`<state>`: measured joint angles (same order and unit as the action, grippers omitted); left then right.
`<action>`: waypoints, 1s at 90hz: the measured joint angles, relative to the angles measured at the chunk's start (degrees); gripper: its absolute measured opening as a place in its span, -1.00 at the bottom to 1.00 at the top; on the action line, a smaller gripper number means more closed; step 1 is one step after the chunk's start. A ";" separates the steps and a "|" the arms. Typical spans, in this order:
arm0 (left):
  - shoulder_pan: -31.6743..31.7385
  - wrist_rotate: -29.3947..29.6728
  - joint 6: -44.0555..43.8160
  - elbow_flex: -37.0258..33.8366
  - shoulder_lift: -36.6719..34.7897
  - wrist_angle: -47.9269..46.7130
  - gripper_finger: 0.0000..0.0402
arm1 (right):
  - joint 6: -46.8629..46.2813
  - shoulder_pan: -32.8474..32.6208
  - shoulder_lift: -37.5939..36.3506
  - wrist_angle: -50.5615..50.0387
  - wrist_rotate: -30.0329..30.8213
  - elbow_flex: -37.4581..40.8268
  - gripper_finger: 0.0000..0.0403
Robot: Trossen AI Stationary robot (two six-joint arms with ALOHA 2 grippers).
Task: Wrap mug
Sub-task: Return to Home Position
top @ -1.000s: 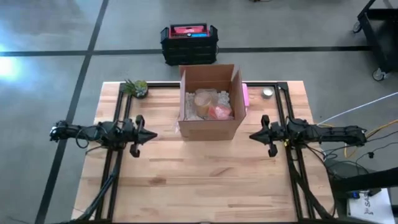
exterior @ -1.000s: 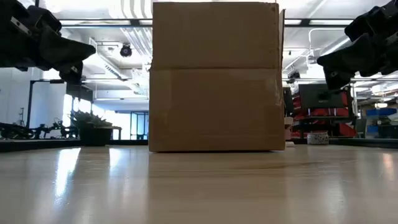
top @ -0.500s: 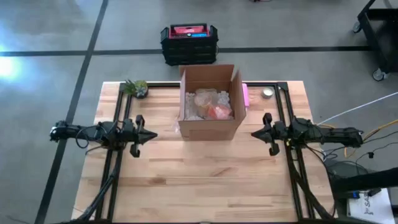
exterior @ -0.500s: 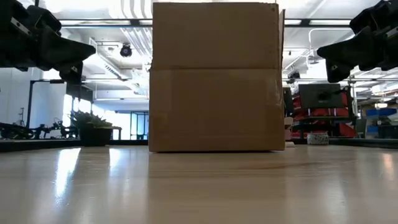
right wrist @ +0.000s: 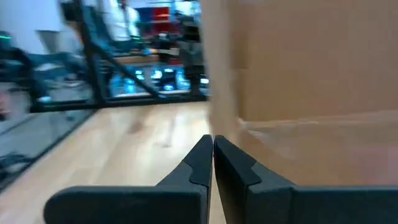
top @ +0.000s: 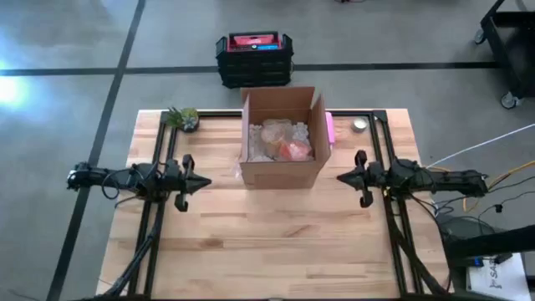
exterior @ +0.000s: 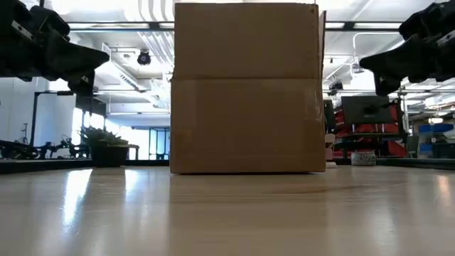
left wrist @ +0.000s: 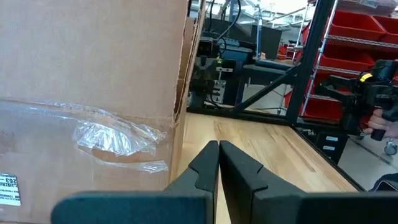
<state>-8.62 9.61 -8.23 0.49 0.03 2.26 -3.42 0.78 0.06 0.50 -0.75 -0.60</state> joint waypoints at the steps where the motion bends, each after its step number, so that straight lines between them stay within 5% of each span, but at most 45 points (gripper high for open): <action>1: 0.00 0.00 0.00 0.00 0.00 0.00 -1.00 | 0.00 0.00 0.02 -0.01 0.00 0.00 -1.00; 90: 0.00 0.46 0.22 -0.03 7.97 1.38 -1.00 | 1.95 -0.02 0.83 0.22 -0.68 0.02 -1.00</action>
<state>-8.62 10.07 -8.01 0.46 8.00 3.64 -1.48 0.75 0.89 0.72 -1.43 -0.58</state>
